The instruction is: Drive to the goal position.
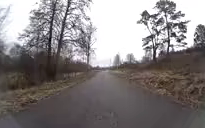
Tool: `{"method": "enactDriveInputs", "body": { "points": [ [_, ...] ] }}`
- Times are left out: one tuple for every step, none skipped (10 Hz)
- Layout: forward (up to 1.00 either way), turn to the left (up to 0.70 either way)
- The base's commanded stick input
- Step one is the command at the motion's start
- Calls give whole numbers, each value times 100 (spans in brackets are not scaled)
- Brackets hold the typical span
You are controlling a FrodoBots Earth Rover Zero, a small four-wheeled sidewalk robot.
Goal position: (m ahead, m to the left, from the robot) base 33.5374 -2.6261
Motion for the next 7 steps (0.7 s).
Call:
{"method": "enactDriveInputs", "body": {
  "points": [
    [100,0],
    [100,0],
    [100,0],
    [100,0],
    [100,0],
    [100,0],
    [100,0]
  ]
}}
